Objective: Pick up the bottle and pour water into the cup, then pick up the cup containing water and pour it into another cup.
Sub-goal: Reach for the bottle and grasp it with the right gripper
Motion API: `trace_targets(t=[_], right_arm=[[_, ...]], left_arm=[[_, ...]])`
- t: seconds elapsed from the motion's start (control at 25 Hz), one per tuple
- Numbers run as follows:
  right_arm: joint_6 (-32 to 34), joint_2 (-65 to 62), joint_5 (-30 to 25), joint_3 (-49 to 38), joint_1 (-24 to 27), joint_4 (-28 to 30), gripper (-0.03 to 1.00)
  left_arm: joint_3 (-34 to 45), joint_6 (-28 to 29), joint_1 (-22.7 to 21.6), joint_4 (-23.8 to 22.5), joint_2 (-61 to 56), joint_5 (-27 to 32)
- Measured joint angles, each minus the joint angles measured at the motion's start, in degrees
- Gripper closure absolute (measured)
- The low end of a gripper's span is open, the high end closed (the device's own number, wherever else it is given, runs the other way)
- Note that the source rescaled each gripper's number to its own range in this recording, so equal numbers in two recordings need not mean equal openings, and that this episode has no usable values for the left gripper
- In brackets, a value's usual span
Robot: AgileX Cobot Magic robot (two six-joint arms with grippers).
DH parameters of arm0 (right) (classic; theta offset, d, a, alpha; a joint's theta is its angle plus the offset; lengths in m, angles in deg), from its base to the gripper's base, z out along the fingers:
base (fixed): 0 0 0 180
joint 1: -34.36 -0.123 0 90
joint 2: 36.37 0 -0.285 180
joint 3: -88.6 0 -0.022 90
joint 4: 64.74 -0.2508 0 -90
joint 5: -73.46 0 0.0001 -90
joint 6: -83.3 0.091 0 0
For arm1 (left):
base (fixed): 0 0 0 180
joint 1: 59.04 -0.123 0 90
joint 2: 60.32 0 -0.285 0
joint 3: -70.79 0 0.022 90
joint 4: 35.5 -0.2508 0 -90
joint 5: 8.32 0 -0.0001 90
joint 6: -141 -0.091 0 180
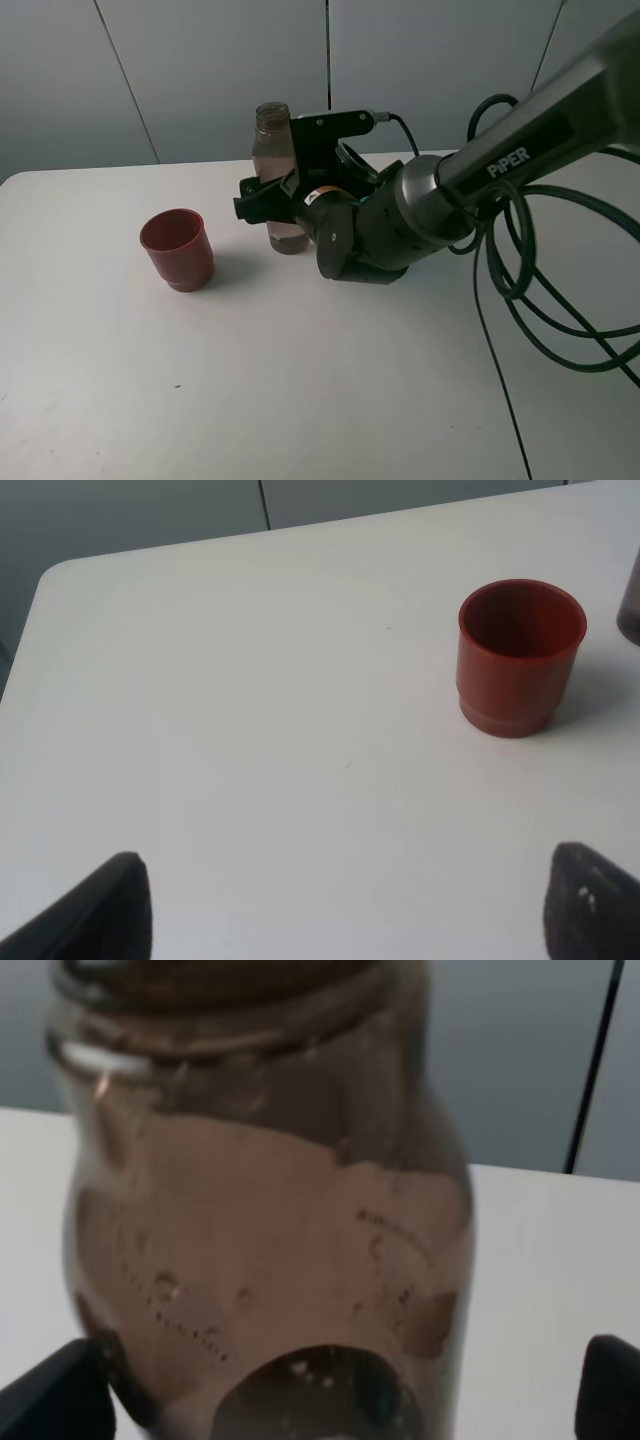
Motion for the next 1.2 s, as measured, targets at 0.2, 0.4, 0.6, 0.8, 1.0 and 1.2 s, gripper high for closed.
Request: trace_targets(t=[0.2, 0.4, 0.6, 0.8, 1.0, 1.2], right_arm=[[-1.68, 0.3, 1.09, 1.52, -0.86, -2.65, -0.03], [-3.28, 2.62, 1.51, 2.92, -1.89, -3.7, -0.03], [-5.79, 3.8, 1.91, 5.3, -2.5, -3.79, -0.03], [-7.4, 5.38, 2.49, 6.73, -2.5, -4.82, -0.03], [-8.48, 7.31, 2.49, 6.98, -2.5, -6.85, -0.03], [-8.57, 7.79, 2.35, 8.1, -2.17, -8.36, -0.03]], left_arm=[[0.0, 0.0, 0.0, 0.0, 0.0, 0.0], [0.0, 0.0, 0.0, 0.0, 0.0, 0.0], [0.0, 0.0, 0.0, 0.0, 0.0, 0.0], [0.0, 0.0, 0.0, 0.0, 0.0, 0.0], [0.0, 0.0, 0.0, 0.0, 0.0, 0.0], [0.0, -0.21, 0.0, 0.0, 0.0, 0.0]])
